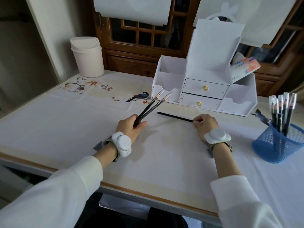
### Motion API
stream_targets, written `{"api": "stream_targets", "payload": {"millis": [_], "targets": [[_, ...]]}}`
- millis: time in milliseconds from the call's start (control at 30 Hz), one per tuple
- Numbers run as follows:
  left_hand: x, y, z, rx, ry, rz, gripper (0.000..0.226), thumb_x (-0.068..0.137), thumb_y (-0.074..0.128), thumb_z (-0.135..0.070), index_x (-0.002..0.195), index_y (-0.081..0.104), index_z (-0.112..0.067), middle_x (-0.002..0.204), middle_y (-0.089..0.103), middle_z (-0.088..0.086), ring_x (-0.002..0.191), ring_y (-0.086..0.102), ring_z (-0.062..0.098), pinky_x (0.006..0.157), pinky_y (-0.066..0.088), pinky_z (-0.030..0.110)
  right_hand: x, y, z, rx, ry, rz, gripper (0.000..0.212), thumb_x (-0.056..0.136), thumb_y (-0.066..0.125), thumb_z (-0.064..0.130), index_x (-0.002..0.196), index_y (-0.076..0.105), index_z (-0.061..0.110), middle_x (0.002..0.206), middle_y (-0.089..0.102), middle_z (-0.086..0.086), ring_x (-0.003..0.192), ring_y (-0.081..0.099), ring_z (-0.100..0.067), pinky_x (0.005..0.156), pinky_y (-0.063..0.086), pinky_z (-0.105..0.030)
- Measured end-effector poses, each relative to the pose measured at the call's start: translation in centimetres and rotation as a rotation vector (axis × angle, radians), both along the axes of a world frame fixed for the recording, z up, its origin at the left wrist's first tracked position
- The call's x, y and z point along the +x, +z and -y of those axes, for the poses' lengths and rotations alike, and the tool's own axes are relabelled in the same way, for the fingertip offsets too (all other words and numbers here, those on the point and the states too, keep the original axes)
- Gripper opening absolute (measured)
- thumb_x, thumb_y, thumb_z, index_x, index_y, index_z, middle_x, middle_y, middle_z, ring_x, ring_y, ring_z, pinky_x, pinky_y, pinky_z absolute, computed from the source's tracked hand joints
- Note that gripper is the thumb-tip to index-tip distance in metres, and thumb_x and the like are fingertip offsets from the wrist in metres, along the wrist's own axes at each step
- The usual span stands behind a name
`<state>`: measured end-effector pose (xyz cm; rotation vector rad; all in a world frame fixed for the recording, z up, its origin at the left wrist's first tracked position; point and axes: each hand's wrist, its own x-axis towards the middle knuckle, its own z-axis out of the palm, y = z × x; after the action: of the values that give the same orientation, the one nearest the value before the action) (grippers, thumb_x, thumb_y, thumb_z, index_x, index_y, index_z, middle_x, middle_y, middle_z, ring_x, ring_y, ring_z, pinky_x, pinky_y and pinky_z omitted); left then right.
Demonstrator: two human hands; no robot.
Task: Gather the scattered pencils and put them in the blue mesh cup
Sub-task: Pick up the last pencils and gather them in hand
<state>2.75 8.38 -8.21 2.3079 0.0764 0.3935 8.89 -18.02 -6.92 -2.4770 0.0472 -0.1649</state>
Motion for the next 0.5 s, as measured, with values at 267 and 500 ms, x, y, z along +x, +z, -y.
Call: {"api": "stream_targets", "payload": {"millis": [267, 500], "targets": [[0.0, -0.3, -0.5, -0.105, 0.034, 0.028, 0.036, 0.068, 0.08, -0.035, 0.093, 0.058, -0.022, 0.053, 0.033, -0.007, 0.048, 0.036, 0.01, 0.049, 0.03, 0.016, -0.6, -0.1, -1.7, 0.196, 0.22, 0.018, 0.013, 0.089, 0.057, 0.017, 0.081, 0.061, 0.026, 0.072, 0.056, 0.007, 0.061, 0.047, -0.011, 0.054, 0.038, -0.02], [0.1, -0.3, -0.5, -0.047, 0.026, 0.053, 0.039, 0.067, 0.082, -0.031, 0.07, 0.044, -0.02, 0.054, 0.036, -0.01, 0.049, 0.036, 0.009, 0.052, 0.031, 0.025, -0.7, -0.3, -2.3, 0.22, 0.304, -0.035, 0.027, 0.086, 0.06, 0.014, 0.068, 0.06, 0.034, 0.059, 0.05, 0.009, 0.056, 0.044, -0.011, 0.056, 0.038, -0.023]]}}
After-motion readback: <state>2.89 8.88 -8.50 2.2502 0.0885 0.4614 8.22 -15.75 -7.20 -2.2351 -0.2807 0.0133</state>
